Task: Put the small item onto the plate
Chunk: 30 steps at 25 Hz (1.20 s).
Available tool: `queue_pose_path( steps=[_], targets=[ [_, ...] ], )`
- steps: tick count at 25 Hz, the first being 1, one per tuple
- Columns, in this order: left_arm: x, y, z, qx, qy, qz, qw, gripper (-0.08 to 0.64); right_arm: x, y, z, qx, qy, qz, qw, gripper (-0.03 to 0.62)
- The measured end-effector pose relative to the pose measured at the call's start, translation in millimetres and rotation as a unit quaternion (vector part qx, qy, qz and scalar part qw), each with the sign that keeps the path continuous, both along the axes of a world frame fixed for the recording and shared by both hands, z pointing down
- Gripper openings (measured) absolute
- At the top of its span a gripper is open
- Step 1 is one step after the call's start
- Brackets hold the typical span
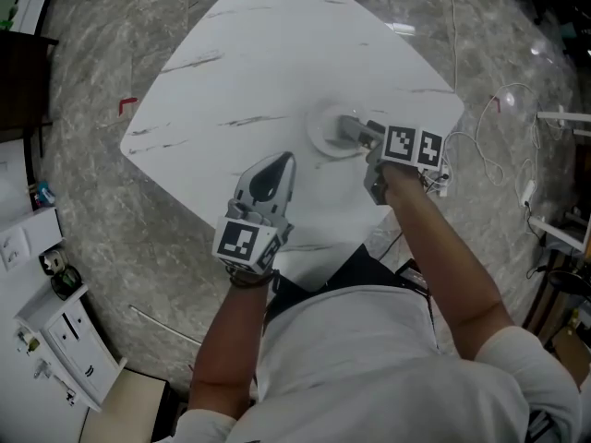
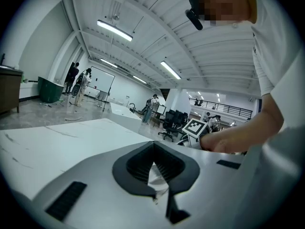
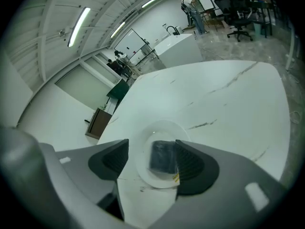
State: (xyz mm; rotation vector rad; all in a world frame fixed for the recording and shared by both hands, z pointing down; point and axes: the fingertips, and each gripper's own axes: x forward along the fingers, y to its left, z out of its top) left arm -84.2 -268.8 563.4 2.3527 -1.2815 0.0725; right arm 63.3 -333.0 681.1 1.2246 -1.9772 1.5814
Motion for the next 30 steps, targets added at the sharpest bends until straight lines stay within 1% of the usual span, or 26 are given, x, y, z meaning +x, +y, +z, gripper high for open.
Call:
queue_pose_path(
  steps=[3, 5, 7, 8, 10, 12, 14, 16, 17, 19, 22, 24, 26, 27, 28, 30],
  targets=[
    [-5.0, 4.9, -20.8, 0.014, 0.006, 0.003, 0.9999, 0.006, -4.2, -0.3, -37.0, 0.033, -0.006, -0.004, 0.999, 0.273],
    [-6.9, 8.9, -40.5, 0.022, 0.007, 0.008, 0.9997, 0.006, -7.4, 1.7, -74.0, 0.072, -0.004, -0.018, 0.997, 0.267],
    [-8.8, 11.1, -62.4, 0.027, 0.006, 0.018, 0.9995, 0.006, -11.6, 3.6, -118.7, 0.123, -0.005, -0.025, 0.992, 0.21],
    [-9.2, 11.3, -76.0, 0.029, 0.005, 0.024, 0.9993, 0.006, -13.8, 5.0, -143.1, 0.151, -0.008, -0.025, 0.988, 0.168],
    [-7.9, 12.3, -109.8, 0.041, 0.008, 0.037, 0.9985, 0.006, -18.2, 10.5, -193.2, 0.206, -0.013, -0.026, 0.978, 0.111],
    [-4.1, 16.1, -147.1, 0.056, 0.015, 0.052, 0.9969, 0.006, -24.0, 21.0, -242.5, 0.262, -0.015, -0.032, 0.964, 0.066],
    [1.0, 25.6, -183.6, 0.071, 0.021, 0.071, 0.9947, 0.006, -32.3, 39.5, -289.9, 0.316, -0.018, -0.042, 0.948, 0.03],
    [4.2, 38.3, -220.2, 0.086, 0.023, 0.09, 0.992, 0.006, -42.3, 63.7, -333.4, 0.363, -0.017, -0.055, 0.93, 0.004],
    [4.5, 43.7, -238.3, 0.096, 0.024, 0.098, 0.9902, 0.006, -47.7, 75.7, -353.7, 0.386, -0.013, -0.064, 0.92, 0.003],
    [3.4, 52.5, -273.8, 0.119, 0.022, 0.111, 0.9865, 0.006, -58.5, 98.7, -392.1, 0.432, -0.001, -0.08, 0.898, 0.003],
    [1.7, 69.4, -317.1, 0.144, 0.017, 0.126, 0.9814, 0.006, -73.6, 136.3, -442.3, 0.496, 0.021, -0.103, 0.862, 0.003],
    [0.9, 82.9, -338.5, 0.155, 0.013, 0.132, 0.9791, 0.006, -82.5, 161.4, -466.7, 0.533, 0.038, -0.117, 0.837, 0.003],
    [-0.6, 96.4, -353.8, 0.166, 0.011, 0.133, 0.9771, 0.006, -88.6, 182.7, -482.8, 0.559, 0.057, -0.124, 0.818, 0.003],
    [-1.4, 102.8, -360.1, 0.173, 0.01, 0.131, 0.9761, 0.006, -90.4, 191.5, -488.9, 0.568, 0.062, -0.123, 0.812, 0.002],
    [-2.1, 108.6, -365.1, 0.181, 0.011, 0.129, 0.975, 0.006, -91.5, 198.7, -494.0, 0.573, 0.062, -0.12, 0.809, 0.002],
    [-3.3, 116.1, -371.2, 0.193, 0.013, 0.122, 0.9736, 0.006, -93.2, 207.7, -500.0, 0.576, 0.056, -0.112, 0.808, 0.002]
  ],
)
